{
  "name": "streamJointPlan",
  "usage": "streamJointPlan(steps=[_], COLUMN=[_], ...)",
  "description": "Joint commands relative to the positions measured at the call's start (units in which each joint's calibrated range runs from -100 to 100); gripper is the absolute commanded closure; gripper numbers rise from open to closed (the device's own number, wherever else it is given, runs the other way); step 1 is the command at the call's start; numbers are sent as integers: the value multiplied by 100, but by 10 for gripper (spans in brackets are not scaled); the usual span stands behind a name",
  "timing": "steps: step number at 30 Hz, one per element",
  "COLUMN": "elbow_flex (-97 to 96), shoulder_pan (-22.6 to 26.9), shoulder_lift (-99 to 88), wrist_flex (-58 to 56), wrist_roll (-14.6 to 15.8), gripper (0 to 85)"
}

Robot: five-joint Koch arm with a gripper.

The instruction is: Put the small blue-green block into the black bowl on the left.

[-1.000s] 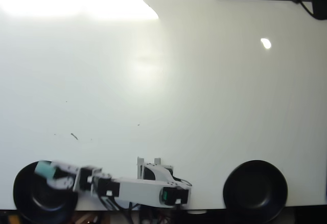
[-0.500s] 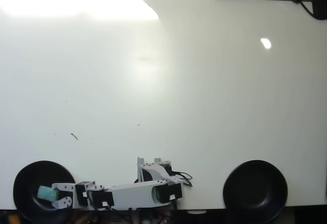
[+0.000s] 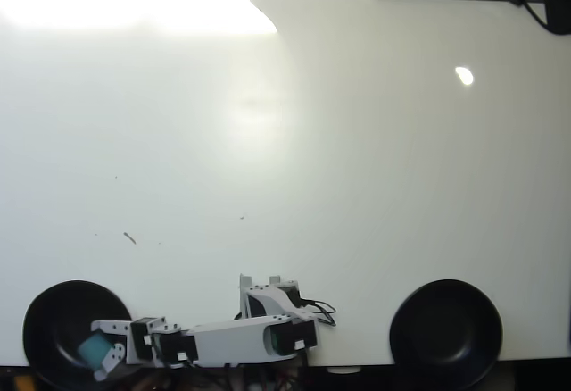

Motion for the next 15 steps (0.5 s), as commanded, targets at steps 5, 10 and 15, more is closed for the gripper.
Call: streamJointPlan(steps=[5,10,15], elbow_flex=[246,264,236], shoulder_pan=[-498,-1226,-2017], shoulder_lift=[-832,-1325,-1721], wrist_flex=[180,123,42], wrist_roll=[376,1026,1910], gripper=[342,369,377])
